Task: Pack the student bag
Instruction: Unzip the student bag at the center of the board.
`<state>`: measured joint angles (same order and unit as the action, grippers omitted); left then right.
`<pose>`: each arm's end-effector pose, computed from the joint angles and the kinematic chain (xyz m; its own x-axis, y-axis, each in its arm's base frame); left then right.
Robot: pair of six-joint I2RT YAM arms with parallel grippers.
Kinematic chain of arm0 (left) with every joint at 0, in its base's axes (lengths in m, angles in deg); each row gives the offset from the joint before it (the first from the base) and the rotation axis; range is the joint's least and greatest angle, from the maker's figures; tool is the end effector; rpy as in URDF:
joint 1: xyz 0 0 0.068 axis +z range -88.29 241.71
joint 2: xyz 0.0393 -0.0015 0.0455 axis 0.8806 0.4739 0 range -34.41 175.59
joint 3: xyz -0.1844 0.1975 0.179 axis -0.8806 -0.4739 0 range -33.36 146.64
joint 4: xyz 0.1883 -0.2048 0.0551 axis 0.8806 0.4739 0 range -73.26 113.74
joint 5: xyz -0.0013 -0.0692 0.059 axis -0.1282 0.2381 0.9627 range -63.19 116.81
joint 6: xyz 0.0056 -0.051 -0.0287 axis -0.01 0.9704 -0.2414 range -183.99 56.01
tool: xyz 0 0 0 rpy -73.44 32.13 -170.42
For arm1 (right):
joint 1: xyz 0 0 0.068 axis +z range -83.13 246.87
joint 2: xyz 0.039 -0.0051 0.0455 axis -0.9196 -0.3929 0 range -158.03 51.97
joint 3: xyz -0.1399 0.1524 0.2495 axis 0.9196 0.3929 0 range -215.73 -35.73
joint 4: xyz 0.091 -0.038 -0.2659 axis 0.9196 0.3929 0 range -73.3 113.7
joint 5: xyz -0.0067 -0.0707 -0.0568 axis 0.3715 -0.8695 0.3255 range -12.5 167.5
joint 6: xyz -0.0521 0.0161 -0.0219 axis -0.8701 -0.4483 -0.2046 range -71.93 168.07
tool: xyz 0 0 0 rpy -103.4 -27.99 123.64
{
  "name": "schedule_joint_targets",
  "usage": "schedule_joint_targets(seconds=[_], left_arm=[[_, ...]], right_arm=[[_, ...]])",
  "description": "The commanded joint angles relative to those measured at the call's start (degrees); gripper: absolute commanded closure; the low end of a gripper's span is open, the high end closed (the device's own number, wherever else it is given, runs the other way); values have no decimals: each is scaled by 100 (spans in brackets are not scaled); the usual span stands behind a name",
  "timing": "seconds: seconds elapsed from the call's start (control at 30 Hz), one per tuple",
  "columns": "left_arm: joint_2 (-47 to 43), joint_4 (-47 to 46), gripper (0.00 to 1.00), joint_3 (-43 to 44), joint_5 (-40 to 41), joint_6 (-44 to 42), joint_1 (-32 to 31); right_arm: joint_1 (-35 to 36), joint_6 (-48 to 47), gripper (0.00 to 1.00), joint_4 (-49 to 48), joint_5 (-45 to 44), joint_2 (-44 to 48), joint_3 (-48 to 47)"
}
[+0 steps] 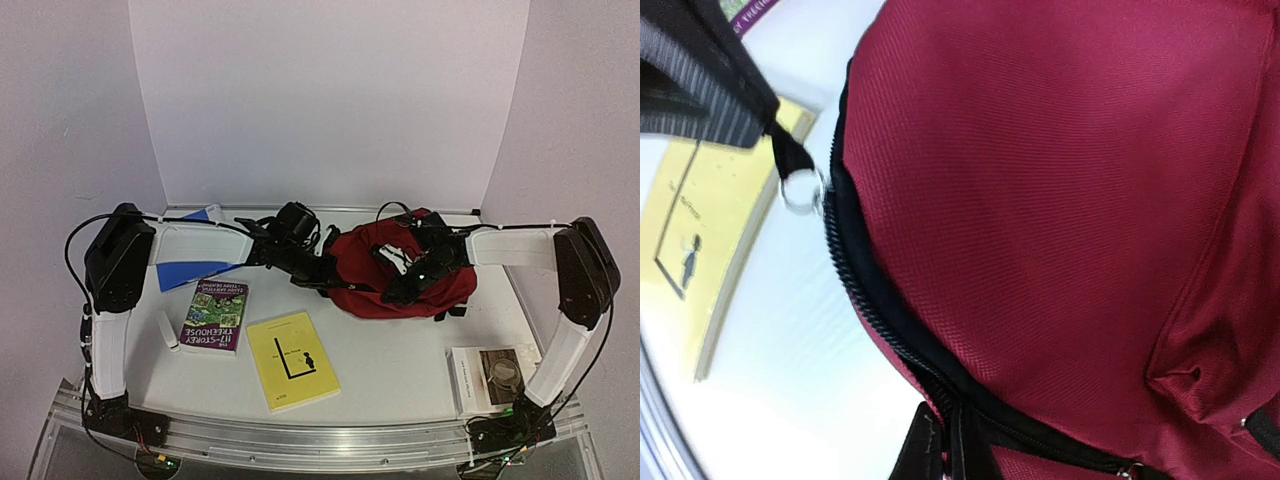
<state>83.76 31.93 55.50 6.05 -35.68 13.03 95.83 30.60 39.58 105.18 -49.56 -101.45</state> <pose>0.3281 -0.3963 0.2338 -0.8196 0.2607 -0.5102 0.5458 0.6260 -0.5569 0.3354 0.2082 0.2199 -0.5209 -0.5922 -0.6148 -0.8349 0.5033 0.2225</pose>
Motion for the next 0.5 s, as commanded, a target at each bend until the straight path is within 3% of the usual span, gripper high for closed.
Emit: schedule_joint_targets(seconds=[0.0, 0.23, 0.47], left_arm=[[-582, -261, 100, -302, 279, 132, 214], [-987, -259, 100, -882, 657, 179, 541], [-1283, -299, 100, -1241, 798, 156, 577]], right_arm=[[-4, -174, 100, 25, -673, 519, 314], [-245, -693, 100, 326, -1324, 1188, 744], [-1605, -1708, 100, 442, -1726, 1286, 779]])
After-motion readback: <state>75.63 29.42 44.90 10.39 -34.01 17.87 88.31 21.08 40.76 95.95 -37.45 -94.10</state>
